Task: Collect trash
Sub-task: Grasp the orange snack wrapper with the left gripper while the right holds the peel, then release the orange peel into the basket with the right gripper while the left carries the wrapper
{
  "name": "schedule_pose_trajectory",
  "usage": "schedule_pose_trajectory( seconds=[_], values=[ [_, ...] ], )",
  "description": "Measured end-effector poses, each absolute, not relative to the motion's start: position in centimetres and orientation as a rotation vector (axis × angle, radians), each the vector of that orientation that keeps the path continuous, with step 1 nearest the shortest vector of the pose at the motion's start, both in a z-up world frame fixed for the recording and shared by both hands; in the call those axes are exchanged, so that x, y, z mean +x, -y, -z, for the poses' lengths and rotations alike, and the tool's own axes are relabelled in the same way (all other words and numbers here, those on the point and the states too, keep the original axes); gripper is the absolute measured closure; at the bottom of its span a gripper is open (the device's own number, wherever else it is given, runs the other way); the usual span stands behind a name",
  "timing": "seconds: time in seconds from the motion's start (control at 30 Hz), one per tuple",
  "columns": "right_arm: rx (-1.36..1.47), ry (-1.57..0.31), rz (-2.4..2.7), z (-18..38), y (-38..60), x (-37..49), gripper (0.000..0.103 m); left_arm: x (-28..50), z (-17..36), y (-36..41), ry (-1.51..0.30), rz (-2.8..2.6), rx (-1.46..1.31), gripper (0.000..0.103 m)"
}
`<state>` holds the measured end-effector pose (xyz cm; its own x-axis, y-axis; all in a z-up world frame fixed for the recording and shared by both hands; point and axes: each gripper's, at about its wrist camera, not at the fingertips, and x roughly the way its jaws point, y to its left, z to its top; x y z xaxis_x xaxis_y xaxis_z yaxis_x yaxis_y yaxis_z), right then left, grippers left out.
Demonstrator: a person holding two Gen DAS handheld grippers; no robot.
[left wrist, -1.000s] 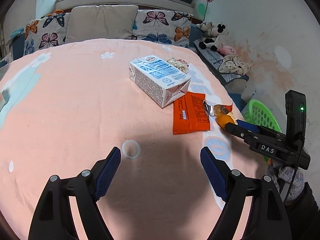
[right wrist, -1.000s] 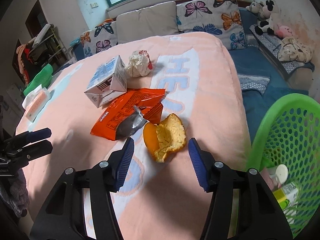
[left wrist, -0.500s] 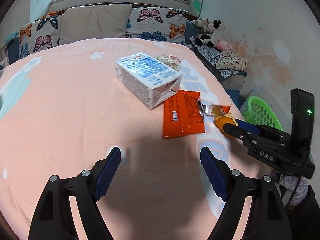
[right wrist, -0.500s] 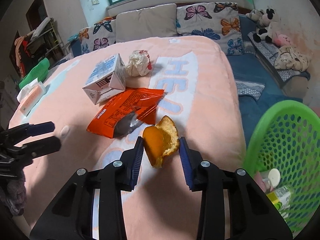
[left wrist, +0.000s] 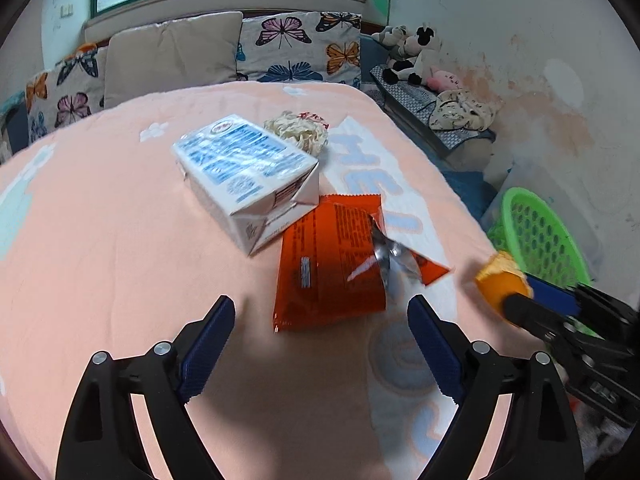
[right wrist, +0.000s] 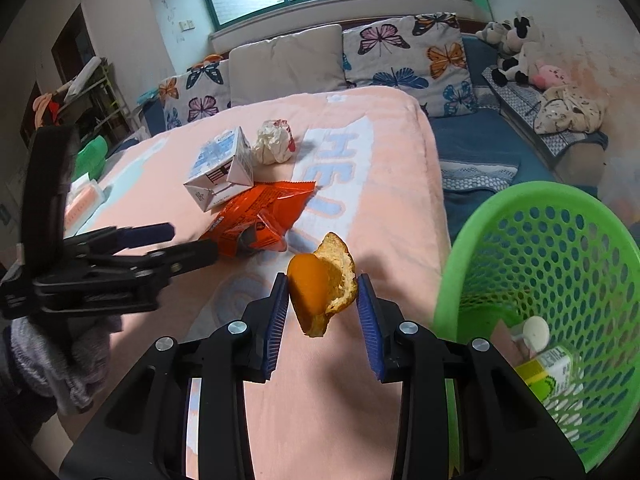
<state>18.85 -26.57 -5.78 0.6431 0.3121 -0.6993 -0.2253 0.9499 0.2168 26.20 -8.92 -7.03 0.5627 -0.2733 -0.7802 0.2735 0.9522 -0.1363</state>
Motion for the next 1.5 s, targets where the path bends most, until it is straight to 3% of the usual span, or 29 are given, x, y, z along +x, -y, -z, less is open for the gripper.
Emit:
schedule_pose_trajectory(
  seconds=[0.2, 0.43, 0.53, 1.07, 1.5],
  values=[
    [0.128, -0.801, -0.294, 5.2, 27.4, 18.1, 0.068, 27.3, 7.7, 10.3, -0.926, 0.298, 0.041, 0.018],
    [0.150, -0.797, -0.273, 5.1, 28.6, 17.1, 0.067, 28.2, 8.6, 10.3, -0.947, 0.265, 0.035, 0.041],
    [0.160, -0.793, -0.261, 5.0, 29.1, 16.6, 0.067, 27.9, 8.4, 10.1, -0.948, 0.274, 0.016, 0.043],
    [0.198, -0.774, -0.162, 4.7, 33.2, 13.3, 0.067, 21.1, 4.8, 9.5, -0.897, 0.417, -0.045, 0.045],
    [0.256, -0.790, -0.022, 5.4, 38.8, 11.7, 0.065, 18.5, 1.3, 13.7, -0.835, 0.537, -0.011, 0.046]
  ],
)
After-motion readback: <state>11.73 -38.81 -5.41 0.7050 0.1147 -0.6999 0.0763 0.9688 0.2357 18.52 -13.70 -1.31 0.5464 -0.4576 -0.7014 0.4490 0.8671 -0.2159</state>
